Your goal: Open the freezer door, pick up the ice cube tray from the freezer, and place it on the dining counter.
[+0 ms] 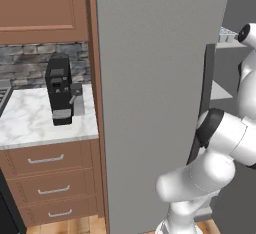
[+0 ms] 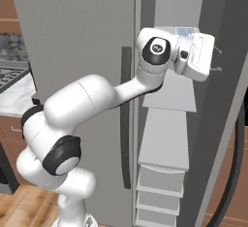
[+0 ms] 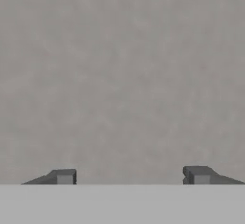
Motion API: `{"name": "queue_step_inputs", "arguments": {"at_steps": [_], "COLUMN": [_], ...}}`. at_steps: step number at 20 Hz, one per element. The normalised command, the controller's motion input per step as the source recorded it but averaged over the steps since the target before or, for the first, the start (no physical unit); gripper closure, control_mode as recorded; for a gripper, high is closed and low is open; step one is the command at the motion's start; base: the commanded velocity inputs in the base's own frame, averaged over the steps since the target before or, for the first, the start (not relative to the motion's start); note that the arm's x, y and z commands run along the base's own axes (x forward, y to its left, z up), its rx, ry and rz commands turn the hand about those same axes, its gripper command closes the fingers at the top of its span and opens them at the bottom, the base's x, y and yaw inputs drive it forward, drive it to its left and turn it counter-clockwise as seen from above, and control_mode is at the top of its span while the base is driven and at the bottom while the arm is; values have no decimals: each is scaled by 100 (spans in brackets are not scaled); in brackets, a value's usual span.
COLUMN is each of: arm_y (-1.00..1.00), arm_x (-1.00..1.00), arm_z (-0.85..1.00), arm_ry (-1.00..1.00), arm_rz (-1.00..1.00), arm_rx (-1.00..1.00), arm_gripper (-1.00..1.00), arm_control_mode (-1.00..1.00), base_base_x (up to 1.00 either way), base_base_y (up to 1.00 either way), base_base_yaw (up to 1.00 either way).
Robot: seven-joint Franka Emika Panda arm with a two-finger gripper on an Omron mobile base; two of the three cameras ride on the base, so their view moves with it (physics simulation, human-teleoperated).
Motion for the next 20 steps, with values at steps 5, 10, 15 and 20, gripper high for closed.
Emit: {"name": "queue_step_inputs", "arguments": {"at_steps": [5,10,15,20], "arm_y": [-13,2,34,34], "arm_x": [-8,-32,-49,-38], "arm_z": [0,0,0,0], "arm_ry": [0,0,0,0], "arm_rz": [0,0,0,1], "arm_rx": [0,0,-1,0], "arm_gripper": [-100,-100,-100,-100], "arm_control_mode": [-100,-100,-100,-100], "base_base_x": [0,0,0,0], "base_base_y": [0,0,0,0], "base_base_yaw": [0,0,0,0]}}
